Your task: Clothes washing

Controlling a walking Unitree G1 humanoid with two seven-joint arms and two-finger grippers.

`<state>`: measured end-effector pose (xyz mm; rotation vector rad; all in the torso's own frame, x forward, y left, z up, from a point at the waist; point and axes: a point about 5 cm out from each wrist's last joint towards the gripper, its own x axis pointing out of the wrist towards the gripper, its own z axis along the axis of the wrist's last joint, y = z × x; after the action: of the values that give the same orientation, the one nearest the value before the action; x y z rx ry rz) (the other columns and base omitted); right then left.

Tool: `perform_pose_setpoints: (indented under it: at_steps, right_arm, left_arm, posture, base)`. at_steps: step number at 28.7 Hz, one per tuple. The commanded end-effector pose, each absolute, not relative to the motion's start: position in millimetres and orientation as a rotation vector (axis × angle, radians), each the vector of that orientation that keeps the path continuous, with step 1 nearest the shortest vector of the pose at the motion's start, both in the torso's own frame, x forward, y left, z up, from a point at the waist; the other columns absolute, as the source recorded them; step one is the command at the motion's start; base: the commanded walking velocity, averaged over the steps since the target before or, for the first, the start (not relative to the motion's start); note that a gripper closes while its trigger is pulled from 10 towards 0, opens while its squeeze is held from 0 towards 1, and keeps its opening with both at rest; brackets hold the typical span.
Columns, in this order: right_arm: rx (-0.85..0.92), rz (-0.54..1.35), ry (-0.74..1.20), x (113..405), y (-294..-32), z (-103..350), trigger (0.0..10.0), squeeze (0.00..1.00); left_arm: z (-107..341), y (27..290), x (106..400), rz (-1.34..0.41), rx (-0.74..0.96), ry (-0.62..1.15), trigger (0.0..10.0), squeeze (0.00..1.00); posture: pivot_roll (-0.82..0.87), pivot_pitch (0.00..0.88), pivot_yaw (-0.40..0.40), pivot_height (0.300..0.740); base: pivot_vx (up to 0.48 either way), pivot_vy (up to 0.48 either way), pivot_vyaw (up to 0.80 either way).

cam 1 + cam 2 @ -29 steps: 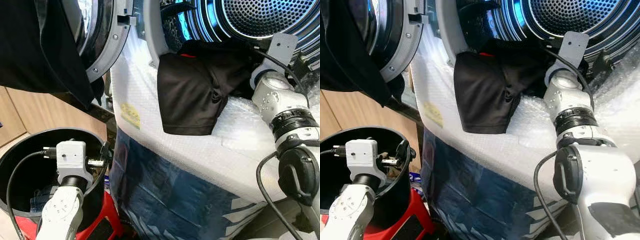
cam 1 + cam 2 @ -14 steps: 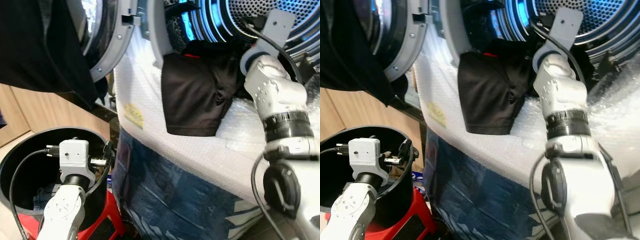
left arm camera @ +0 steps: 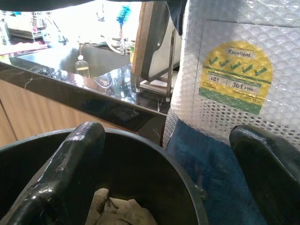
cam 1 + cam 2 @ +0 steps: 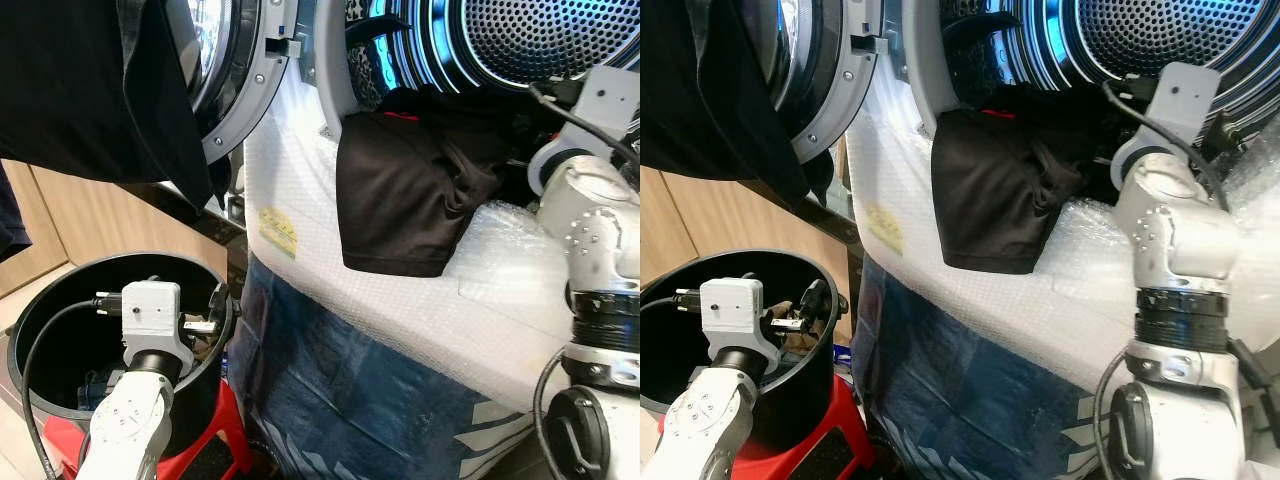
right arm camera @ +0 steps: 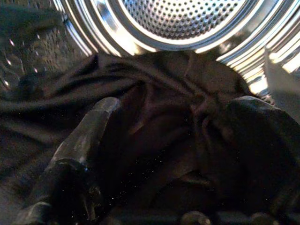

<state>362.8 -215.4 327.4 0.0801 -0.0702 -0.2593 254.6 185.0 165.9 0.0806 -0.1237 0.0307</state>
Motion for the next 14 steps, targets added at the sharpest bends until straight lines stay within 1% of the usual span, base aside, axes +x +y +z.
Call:
perform_pose_setpoints:
  at_steps: [1, 2, 5, 7, 8, 9, 10, 12, 13, 14]
  right_arm:
    - [0.050, -0.202, -0.090, 353.9, -211.0, 329.0, 10.0, 0.00]
    - [0.043, -0.164, -0.105, 350.2, -205.3, 329.8, 10.0, 0.00]
    - [0.042, -0.142, -0.114, 347.6, -201.9, 330.5, 10.0, 0.00]
    - [0.093, -0.080, -0.179, 338.1, -190.9, 332.1, 10.0, 0.00]
    - [0.093, -0.080, -0.179, 338.1, -190.9, 332.1, 10.0, 0.00]
    - [0.132, -0.015, -0.208, 328.0, -182.1, 328.2, 10.0, 0.00]
    - [0.132, -0.015, -0.208, 328.0, -182.1, 328.2, 10.0, 0.00]
    - [0.161, 0.075, -0.251, 315.5, -179.6, 327.1, 10.0, 0.00]
    - [0.161, 0.075, -0.251, 315.5, -179.6, 327.1, 10.0, 0.00]
    - [0.182, 0.122, -0.286, 309.7, -180.2, 329.0, 10.0, 0.00]
  left_arm:
    - [169.9, 178.0, 257.4, -0.009, 0.064, -0.142, 10.0, 0.00]
    - [170.2, 177.6, 257.5, -0.011, 0.063, -0.143, 10.0, 0.00]
    - [170.4, 177.5, 257.4, -0.011, 0.062, -0.143, 10.0, 0.00]
    - [170.1, 177.7, 257.2, -0.012, 0.063, -0.142, 10.0, 0.00]
    - [170.1, 177.7, 257.2, -0.012, 0.063, -0.142, 10.0, 0.00]
    - [170.0, 177.8, 257.0, -0.012, 0.063, -0.142, 10.0, 0.00]
    - [170.0, 177.8, 257.0, -0.012, 0.063, -0.142, 10.0, 0.00]
    - [170.2, 177.7, 257.1, -0.014, 0.061, -0.143, 10.0, 0.00]
    - [170.2, 177.7, 257.1, -0.014, 0.061, -0.143, 10.0, 0.00]
    - [170.2, 177.7, 257.3, -0.016, 0.061, -0.143, 10.0, 0.00]
  posture:
    - [0.13, 0.000, -0.141, 0.740]
    - [0.13, 0.000, -0.140, 0.740]
    - [0.13, 0.000, -0.140, 0.740]
    - [0.13, 0.001, -0.139, 0.740]
    - [0.13, 0.001, -0.139, 0.740]
    - [0.13, 0.003, -0.140, 0.740]
    - [0.13, 0.003, -0.140, 0.740]
    - [0.12, 0.004, -0.138, 0.740]
    - [0.12, 0.004, -0.138, 0.740]
    - [0.12, 0.004, -0.139, 0.740]
  base:
    - [0.000, 0.000, 0.00]
    - [0.000, 0.000, 0.00]
    - [0.000, 0.000, 0.00]
    - [0.000, 0.000, 0.00]
    - [0.000, 0.000, 0.00]
    - [0.000, 0.000, 0.00]
    - [0.000, 0.000, 0.00]
    - [0.000, 0.000, 0.00]
    - [0.000, 0.000, 0.00]
    - [0.000, 0.000, 0.00]
